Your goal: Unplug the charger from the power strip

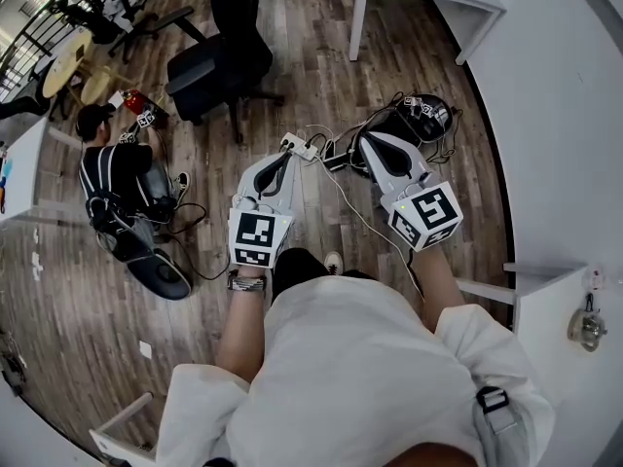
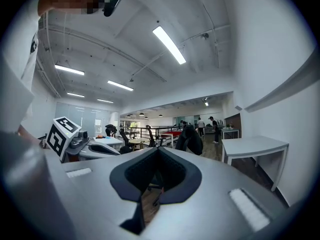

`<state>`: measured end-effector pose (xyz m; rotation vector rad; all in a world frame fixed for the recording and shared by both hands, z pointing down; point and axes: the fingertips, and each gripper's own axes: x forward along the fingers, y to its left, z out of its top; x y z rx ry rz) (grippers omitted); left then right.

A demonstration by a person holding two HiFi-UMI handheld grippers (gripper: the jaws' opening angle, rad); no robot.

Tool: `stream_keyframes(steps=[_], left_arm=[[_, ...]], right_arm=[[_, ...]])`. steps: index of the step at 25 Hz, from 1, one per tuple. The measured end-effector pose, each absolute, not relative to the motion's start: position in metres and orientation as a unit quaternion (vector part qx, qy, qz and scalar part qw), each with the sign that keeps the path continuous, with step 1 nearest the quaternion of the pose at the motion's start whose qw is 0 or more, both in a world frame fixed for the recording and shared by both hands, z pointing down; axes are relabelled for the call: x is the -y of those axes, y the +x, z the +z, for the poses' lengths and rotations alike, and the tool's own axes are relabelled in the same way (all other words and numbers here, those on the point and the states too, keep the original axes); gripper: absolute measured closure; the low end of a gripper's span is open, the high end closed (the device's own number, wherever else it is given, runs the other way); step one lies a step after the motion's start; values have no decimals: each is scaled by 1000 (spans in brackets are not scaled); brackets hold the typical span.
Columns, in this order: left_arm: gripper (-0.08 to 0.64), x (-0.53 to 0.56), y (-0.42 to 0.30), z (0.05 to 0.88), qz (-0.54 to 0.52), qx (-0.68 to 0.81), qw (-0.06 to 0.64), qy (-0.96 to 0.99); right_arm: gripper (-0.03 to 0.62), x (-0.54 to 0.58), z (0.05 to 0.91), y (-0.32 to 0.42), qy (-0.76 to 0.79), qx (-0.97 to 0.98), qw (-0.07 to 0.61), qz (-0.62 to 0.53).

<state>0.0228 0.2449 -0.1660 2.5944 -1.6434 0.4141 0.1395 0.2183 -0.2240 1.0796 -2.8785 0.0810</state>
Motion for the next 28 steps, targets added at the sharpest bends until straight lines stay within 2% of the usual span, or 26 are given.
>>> stream_keyframes(steps=[19, 28], left_arm=[[557, -49, -68, -70, 180, 502, 97, 841], [557, 7, -102, -8, 199, 485, 144, 839]], right_arm=[[591, -23, -139, 64, 385, 916, 93, 72], [591, 42, -77, 44, 403, 903, 118, 93]])
